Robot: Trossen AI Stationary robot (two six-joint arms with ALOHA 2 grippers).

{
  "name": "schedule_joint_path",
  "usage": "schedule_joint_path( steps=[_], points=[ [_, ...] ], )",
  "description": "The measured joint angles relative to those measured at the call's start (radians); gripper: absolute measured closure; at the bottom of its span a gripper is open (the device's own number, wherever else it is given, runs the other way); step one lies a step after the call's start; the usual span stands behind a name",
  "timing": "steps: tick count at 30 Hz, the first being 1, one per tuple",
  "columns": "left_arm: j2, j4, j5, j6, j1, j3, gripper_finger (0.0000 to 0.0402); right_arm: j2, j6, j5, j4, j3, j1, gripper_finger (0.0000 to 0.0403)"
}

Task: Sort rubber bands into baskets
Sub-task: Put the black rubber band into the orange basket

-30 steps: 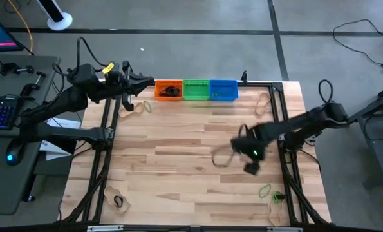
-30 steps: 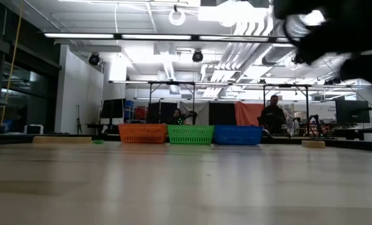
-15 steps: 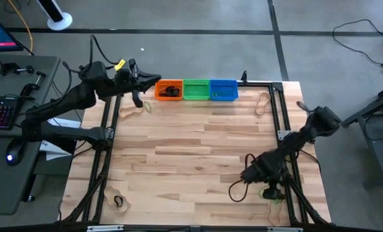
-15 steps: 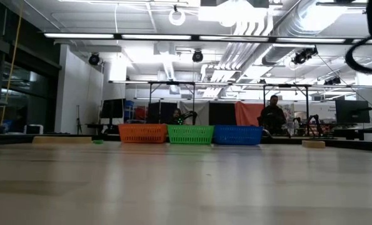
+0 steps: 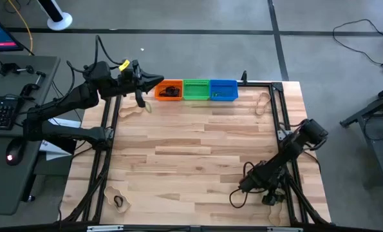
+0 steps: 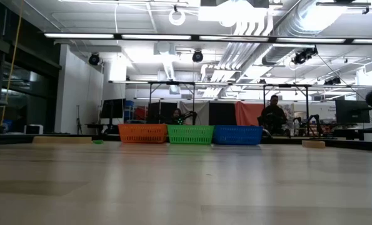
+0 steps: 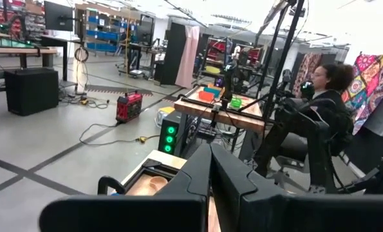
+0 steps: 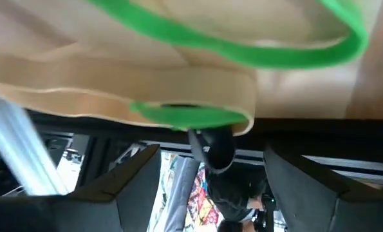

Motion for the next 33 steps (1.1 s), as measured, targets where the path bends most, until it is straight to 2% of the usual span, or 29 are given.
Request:
schedule_joint_path(
  steps=[4, 7, 17, 22, 28, 33],
  points=[
    [0.000, -0.001, 0.000, -0.018, 0.000, 0.000, 0.0401, 0.035, -0.001, -0.003, 0.002, 0.000, 0.006, 0.0141],
    [0.000, -0.002, 0.000, -0.018, 0.000, 0.000, 0.0401, 0.040, -0.002, -0.003, 0.005, 0.000, 0.011, 0.0161],
    [0.000, -0.013, 0.000, -0.026, 0.000, 0.000, 0.0401, 0.040, 0.005, 0.006, 0.017, 0.001, 0.013, 0.0320],
    [0.000, -0.014, 0.000, -0.018, 0.000, 0.000, 0.0401, 0.031, -0.114, -0.018, -0.128, 0.069, 0.013, 0.0390],
    [0.000, -0.014, 0.000, -0.016, 0.000, 0.000, 0.0401, -0.008, -0.274, 0.054, -0.347, 0.214, -0.020, 0.0390],
    [0.000, -0.017, 0.000, -0.014, 0.001, 0.000, 0.0401, -0.008, -0.289, 0.101, -0.343, 0.267, -0.065, 0.0401]
  ],
)
